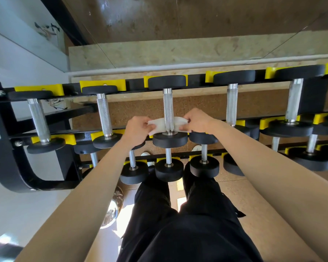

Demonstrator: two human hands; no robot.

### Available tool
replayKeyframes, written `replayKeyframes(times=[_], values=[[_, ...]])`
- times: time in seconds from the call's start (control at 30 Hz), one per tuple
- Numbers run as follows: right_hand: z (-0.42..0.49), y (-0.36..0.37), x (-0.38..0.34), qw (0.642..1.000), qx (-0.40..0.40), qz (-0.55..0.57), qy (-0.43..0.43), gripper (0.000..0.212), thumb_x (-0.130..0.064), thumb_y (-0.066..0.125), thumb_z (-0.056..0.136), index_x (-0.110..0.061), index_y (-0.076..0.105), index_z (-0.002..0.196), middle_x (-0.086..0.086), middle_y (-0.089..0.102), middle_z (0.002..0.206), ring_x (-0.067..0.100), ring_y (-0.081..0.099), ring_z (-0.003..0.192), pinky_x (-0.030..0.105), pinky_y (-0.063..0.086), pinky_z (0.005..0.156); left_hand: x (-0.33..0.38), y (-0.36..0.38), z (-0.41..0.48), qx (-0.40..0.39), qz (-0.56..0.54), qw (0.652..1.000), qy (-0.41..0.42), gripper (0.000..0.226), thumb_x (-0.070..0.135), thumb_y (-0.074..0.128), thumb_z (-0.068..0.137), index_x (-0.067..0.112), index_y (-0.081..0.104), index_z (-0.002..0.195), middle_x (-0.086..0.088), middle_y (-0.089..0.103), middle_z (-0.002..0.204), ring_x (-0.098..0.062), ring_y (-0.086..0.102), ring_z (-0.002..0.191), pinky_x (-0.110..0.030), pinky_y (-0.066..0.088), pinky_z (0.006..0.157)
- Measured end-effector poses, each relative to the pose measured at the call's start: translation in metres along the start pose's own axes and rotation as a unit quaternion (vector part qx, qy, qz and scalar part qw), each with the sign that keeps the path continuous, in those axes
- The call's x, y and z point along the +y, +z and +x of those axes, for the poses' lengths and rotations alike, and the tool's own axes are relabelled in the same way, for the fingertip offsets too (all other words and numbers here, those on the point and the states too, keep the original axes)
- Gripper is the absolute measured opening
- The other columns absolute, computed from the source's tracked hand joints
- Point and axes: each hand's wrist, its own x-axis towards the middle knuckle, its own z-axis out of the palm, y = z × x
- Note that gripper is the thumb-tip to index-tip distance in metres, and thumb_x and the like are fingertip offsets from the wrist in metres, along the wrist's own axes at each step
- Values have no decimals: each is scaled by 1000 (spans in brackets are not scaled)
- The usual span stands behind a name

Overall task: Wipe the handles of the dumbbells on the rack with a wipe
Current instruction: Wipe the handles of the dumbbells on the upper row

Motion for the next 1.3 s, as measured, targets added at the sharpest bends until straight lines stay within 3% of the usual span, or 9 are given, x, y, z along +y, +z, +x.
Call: replayKeyframes(times=[0.13,0.33,0.47,0.53,0.67,0.77,1.0,1.13,1.3], values=[[-4,4,-10,1000,-15,2,-11,31,-26,69,93,-20,56,66,-3,54,67,10,48,59,22,34,56,-13,-11,1,-12,-51,998,-34,29,24,66,96,-3,64,86,-23,65,83,-35,62,78,-45,52,75],[-25,-26,16,994,-7,105,21,21,-21,73,90,-13,70,71,-6,63,51,8,55,51,27,48,63,24,8,0,-64,-108,991,-44,21,17,65,97,14,63,76,1,61,68,-8,52,60,-17,40,57],[-11,-3,-11,997,14,76,17,33,-22,70,93,-15,59,62,-1,56,58,11,50,54,29,45,66,5,-12,-3,-62,-212,974,-60,13,14,65,98,6,73,103,-6,70,81,-16,63,76,-33,53,80],[-5,7,-20,998,28,60,15,35,-22,69,93,-15,55,62,2,51,63,14,46,59,31,41,65,4,-17,-2,-45,-254,964,-69,18,15,65,97,4,71,111,-6,71,85,-16,63,78,-33,53,80],[-16,-17,-6,989,73,126,5,35,-20,67,95,-20,55,62,-2,57,63,12,55,59,25,45,64,25,-5,11,19,-245,964,-104,15,18,67,96,8,71,106,-6,71,92,-19,67,84,-34,56,85],[-20,-31,2,970,131,204,-4,43,-18,69,93,-23,51,54,-10,51,52,13,53,54,26,45,63,32,2,18,-1,-221,970,-105,15,19,67,96,6,70,104,-14,73,96,-29,70,93,-43,58,91],[0,-8,-24,970,138,200,18,32,-17,66,95,-19,57,65,0,60,70,12,60,64,24,49,65,27,-19,15,15,-365,928,-74,13,8,62,98,8,67,110,-7,70,96,-9,64,75,-18,53,69],[-5,-28,-15,927,224,301,24,15,-8,64,94,-15,76,101,7,70,78,10,57,58,22,51,65,38,0,27,16,-400,905,-141,21,11,63,98,3,66,118,-12,68,99,-9,60,71,-17,47,59],[7,-13,-27,889,204,407,52,13,-6,62,95,-10,74,98,6,65,73,12,55,60,24,50,62,40,-10,27,61,-484,866,-108,9,9,62,99,9,68,105,-7,69,94,-9,61,70,-19,49,65]])
